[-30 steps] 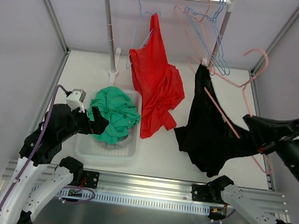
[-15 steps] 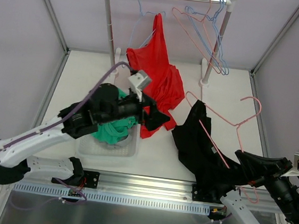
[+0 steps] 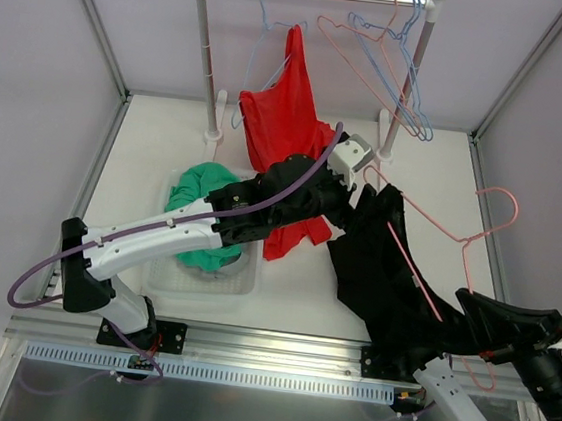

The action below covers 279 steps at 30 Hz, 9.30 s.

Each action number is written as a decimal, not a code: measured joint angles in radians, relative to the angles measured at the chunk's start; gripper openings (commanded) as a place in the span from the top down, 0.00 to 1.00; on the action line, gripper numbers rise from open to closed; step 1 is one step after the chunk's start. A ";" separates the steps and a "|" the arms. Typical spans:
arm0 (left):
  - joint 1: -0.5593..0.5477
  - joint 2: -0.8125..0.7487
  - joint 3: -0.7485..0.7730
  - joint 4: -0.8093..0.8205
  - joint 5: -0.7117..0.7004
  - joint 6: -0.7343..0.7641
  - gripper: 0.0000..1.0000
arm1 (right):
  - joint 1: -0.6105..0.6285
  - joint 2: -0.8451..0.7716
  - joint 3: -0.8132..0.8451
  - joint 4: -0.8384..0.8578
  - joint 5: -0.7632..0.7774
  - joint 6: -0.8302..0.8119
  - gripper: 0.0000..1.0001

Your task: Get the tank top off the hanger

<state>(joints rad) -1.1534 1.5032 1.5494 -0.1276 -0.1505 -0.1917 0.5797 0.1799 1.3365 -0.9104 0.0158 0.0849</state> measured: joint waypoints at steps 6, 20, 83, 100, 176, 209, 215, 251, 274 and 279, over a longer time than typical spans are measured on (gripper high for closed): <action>-0.006 0.034 0.021 0.049 -0.008 0.005 0.50 | 0.000 0.000 0.010 0.000 -0.001 0.000 1.00; -0.013 0.039 -0.026 0.169 0.027 0.026 1.00 | 0.000 0.003 0.010 -0.003 -0.019 0.000 1.00; -0.346 0.092 -0.616 0.191 -0.192 -0.346 1.00 | 0.000 0.206 -0.445 1.260 0.091 -0.148 1.00; -0.198 -0.354 -0.459 -0.303 -0.439 -0.426 0.01 | 0.000 0.675 -0.011 0.554 0.207 -0.166 1.00; -0.019 0.048 -0.246 -0.296 0.014 -0.206 0.01 | -0.203 0.310 -0.212 0.368 0.053 -0.103 0.00; -0.124 0.740 0.134 -0.166 0.321 -0.154 1.00 | -0.203 -0.057 -0.147 -0.113 -0.294 -0.138 0.00; -0.148 0.661 0.026 -0.124 0.165 -0.224 1.00 | -0.203 -0.063 -0.128 -0.111 -0.293 -0.138 0.00; 0.225 -0.280 0.234 -1.070 -0.539 -0.307 1.00 | -0.203 -0.098 -0.125 -0.042 -0.264 -0.124 0.01; 0.521 -0.284 -0.608 -0.638 -0.206 -0.353 1.00 | -0.203 -0.098 -0.193 0.030 -0.303 -0.063 0.01; 0.527 -0.215 -0.713 -0.541 -0.161 -0.388 1.00 | -0.203 -0.098 -0.219 0.048 -0.317 -0.050 0.00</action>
<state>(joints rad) -0.6266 1.2884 0.8364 -0.6685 -0.3115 -0.5800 0.3763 0.0822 1.1179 -0.8627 -0.3008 0.0345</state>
